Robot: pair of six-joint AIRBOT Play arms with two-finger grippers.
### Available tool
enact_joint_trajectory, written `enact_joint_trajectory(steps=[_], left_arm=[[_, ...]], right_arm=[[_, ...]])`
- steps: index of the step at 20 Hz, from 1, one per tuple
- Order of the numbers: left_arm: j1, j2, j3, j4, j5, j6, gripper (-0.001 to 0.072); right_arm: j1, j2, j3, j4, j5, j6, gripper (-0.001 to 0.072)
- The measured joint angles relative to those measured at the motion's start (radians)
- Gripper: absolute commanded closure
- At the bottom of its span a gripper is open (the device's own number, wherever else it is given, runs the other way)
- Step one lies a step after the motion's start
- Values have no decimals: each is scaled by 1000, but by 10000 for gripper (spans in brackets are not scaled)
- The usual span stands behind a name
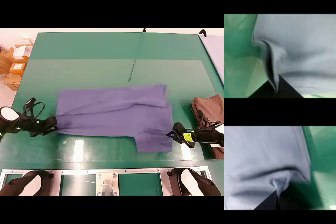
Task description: Fold the shirts.
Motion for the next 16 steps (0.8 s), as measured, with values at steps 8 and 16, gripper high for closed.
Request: enact_joint_trajectory(steps=[8,16], left_arm=[[-2,-56,285,12,-58,-39,685],[-7,-395,490,-190,82,72,683]], right_arm=[[90,-99,291,94,-74,7,696],[257,-587,704,157,-209,6,695]])
